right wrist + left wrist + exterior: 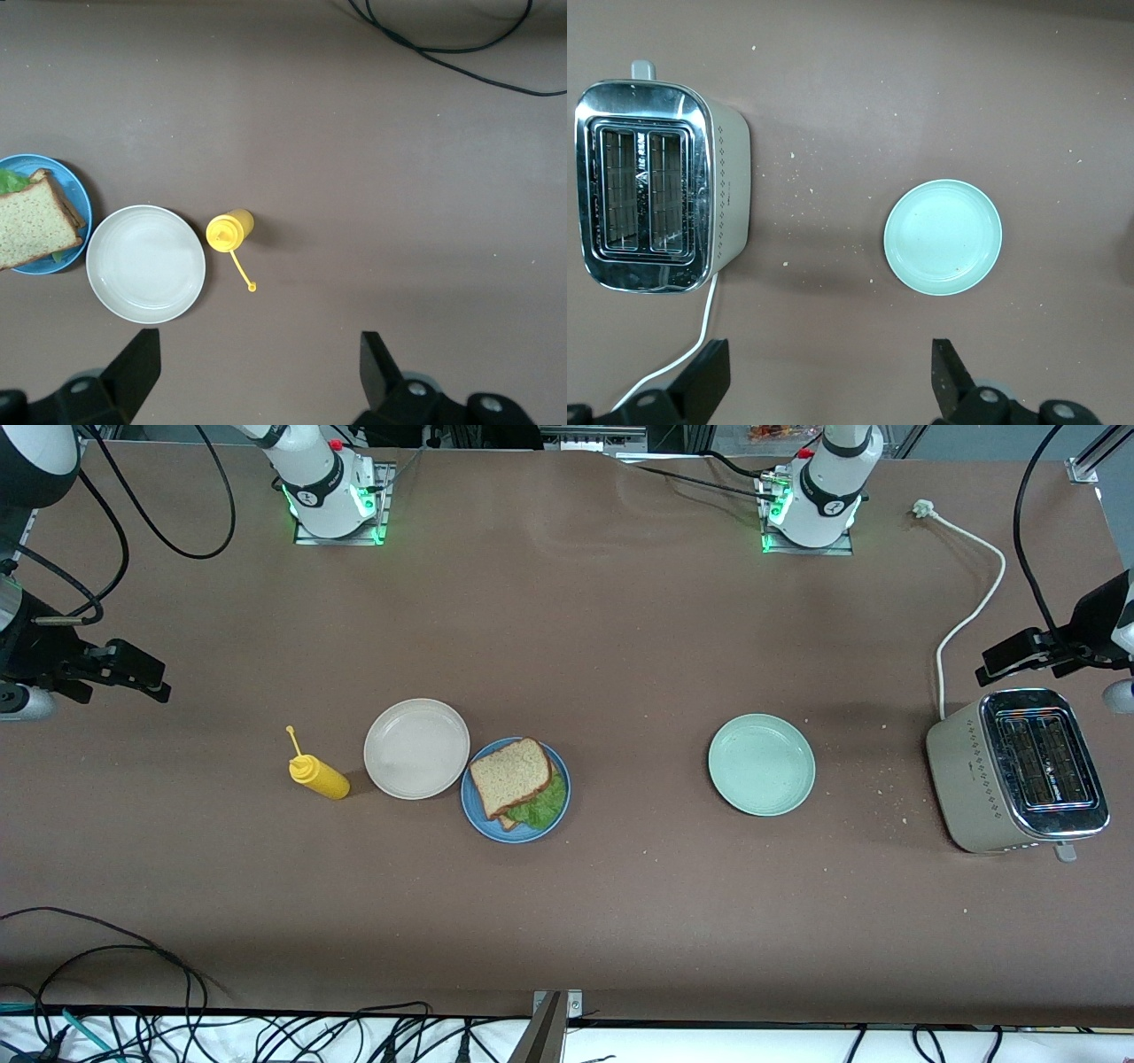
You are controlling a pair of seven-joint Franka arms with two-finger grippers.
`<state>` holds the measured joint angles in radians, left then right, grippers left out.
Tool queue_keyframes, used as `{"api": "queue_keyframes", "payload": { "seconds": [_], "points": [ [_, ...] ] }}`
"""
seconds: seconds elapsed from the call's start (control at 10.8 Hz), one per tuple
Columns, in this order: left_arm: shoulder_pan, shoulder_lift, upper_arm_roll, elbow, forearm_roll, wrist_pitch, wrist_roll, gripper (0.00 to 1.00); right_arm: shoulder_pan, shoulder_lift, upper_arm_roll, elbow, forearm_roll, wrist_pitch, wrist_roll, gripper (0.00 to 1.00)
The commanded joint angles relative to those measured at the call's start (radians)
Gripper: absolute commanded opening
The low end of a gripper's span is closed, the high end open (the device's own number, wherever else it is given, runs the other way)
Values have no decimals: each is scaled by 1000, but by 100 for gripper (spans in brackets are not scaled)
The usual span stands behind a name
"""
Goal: Make sandwich in blue plate with both arms
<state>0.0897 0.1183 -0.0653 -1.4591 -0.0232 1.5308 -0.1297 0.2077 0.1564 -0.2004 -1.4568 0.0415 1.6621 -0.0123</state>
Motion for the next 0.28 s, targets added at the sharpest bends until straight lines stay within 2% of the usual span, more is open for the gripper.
{"api": "queue_keyframes", "payload": {
  "seconds": [0.0, 0.18],
  "points": [
    [4, 9, 1, 3, 2, -6, 47, 99, -5, 2, -10, 15, 18, -25, -5, 100],
    [7, 9, 2, 5, 2, -6, 53, 99, -7, 3, -10, 15, 18, -25, -6, 100]
  ]
}}
